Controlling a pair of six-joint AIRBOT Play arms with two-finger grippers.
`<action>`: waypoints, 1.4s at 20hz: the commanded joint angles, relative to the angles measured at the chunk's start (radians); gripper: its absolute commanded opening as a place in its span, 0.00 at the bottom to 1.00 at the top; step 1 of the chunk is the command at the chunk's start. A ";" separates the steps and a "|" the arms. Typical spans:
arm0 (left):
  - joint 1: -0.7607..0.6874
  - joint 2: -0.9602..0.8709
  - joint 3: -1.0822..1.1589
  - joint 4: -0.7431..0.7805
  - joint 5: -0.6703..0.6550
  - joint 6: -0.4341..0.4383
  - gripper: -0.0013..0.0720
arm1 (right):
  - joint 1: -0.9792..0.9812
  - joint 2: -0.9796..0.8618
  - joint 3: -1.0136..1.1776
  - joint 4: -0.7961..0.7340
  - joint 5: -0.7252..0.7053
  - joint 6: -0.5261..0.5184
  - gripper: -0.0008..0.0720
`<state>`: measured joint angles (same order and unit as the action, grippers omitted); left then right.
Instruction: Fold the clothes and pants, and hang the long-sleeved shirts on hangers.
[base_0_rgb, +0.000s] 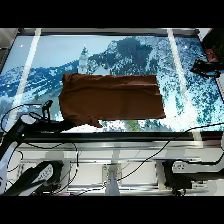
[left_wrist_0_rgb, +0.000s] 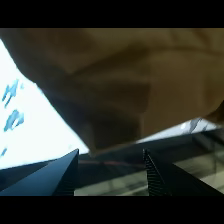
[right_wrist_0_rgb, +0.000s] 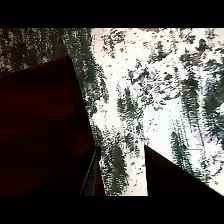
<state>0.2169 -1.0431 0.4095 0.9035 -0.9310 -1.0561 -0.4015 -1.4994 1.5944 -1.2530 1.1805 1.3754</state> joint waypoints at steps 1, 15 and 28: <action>0.000 -0.031 -0.018 -0.113 0.103 0.087 0.67 | -0.001 0.000 0.000 0.002 0.014 0.002 0.44; 0.000 -0.047 -0.018 -0.224 0.006 0.307 0.57 | -0.001 0.000 0.000 0.014 0.059 0.002 0.44; 0.001 -0.037 0.055 -0.267 -0.036 0.365 0.04 | -0.023 -0.009 -0.057 -0.050 0.208 -0.039 0.04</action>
<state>0.2169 -1.0866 0.4290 0.6659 -0.9466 -0.6971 -0.4103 -1.5051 1.5745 -1.2758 1.3121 1.3560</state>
